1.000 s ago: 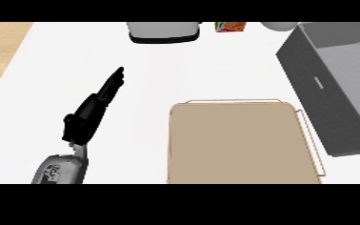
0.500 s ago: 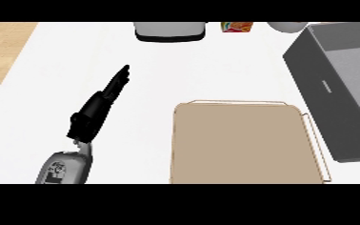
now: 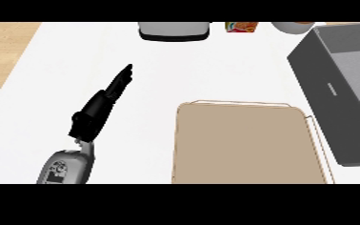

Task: Pick the croissant from the tray and place it in the cardboard box

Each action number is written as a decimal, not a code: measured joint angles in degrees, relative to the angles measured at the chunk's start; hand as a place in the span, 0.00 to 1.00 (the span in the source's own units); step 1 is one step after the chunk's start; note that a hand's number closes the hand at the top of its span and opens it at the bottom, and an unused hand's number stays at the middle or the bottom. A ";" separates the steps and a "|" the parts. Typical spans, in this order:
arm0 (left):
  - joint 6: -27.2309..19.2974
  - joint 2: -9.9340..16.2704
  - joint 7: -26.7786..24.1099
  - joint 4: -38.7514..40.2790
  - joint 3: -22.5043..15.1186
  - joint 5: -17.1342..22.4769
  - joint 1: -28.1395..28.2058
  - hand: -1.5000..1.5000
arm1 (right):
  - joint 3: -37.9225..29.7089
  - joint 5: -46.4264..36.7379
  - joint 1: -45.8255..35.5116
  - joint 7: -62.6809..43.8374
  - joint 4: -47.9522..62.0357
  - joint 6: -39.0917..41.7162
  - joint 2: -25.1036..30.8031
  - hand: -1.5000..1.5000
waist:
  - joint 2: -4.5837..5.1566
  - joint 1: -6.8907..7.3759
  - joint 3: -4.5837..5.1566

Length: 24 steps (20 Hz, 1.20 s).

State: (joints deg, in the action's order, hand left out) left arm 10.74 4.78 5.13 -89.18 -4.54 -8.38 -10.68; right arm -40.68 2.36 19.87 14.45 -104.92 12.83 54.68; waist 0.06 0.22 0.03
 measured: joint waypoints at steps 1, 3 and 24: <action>0.18 0.14 -0.56 0.34 0.12 -0.06 -0.05 0.50 | 0.75 -0.45 -1.89 0.07 1.83 0.31 0.26 1.00 | 0.01 0.05 0.00; 0.24 0.06 -0.48 -0.14 0.18 -0.01 0.34 0.50 | 2.67 -0.80 -6.03 -1.25 4.79 0.75 1.16 1.00 | 0.04 0.24 -0.02; 0.45 -1.17 -0.96 1.50 0.11 -1.15 -0.80 0.50 | 27.96 -27.17 -40.11 2.36 40.95 -11.08 -5.01 1.00 | 0.23 0.91 -0.05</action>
State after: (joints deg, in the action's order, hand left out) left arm 11.19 3.61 4.17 -87.68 -4.44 -9.53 -11.48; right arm -12.73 -24.82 -20.24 16.81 -63.97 1.74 49.67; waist 0.29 1.14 -0.02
